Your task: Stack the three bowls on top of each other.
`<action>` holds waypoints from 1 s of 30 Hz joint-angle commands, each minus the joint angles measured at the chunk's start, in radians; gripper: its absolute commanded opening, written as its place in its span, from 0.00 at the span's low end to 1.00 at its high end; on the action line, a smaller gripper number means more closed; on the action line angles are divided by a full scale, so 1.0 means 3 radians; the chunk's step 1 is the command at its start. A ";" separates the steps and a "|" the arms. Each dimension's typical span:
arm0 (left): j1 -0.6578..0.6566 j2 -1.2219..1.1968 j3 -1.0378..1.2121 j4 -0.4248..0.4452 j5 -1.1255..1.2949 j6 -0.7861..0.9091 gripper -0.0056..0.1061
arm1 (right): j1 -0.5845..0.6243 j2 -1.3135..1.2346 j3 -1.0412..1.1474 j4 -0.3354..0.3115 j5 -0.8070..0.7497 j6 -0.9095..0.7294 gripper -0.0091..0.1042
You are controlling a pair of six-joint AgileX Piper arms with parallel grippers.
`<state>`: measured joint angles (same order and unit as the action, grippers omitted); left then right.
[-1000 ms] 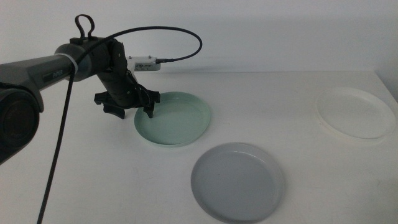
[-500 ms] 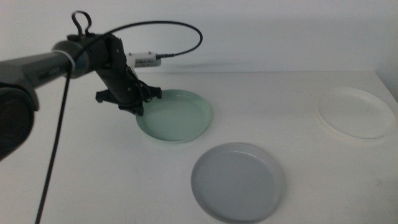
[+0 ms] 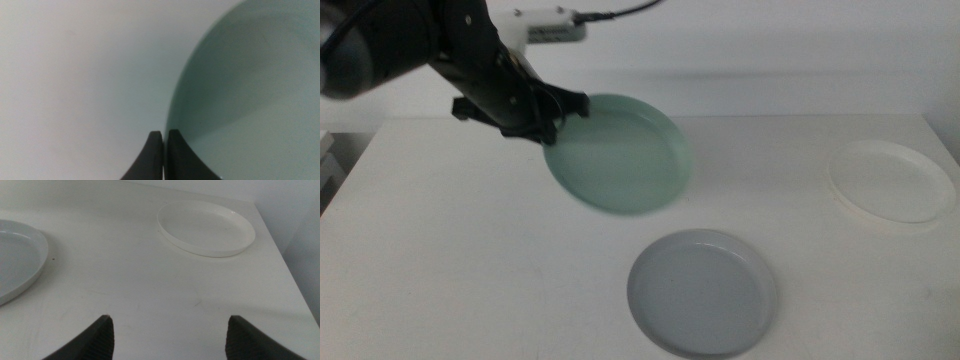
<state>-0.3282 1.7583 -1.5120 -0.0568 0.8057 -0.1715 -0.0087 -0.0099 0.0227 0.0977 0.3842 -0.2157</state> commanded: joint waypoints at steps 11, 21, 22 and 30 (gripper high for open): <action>-0.0841 -0.0623 0.1107 -0.0042 -0.0978 -0.0476 0.00 | -0.0020 -0.0091 -0.0008 -0.0037 -0.0246 -0.0030 0.60; -0.0964 -0.0293 0.1355 -0.0248 -0.1488 -0.0476 0.00 | -0.0020 -0.0091 -0.0008 -0.0037 -0.0246 -0.0030 0.60; -0.0964 -0.0258 0.1355 -0.0274 -0.1488 -0.0476 0.00 | -0.0020 -0.0091 -0.0008 -0.0037 -0.0246 -0.0030 0.60; -0.0974 -0.0033 0.1355 -0.0396 -0.1482 -0.0461 0.05 | -0.0020 -0.0091 -0.0008 -0.0037 -0.0246 -0.0031 0.60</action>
<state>-0.6135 1.7882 -1.0841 -0.1537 0.4109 -0.3013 -0.0087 -0.0099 0.0227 0.0977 0.3842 -0.2157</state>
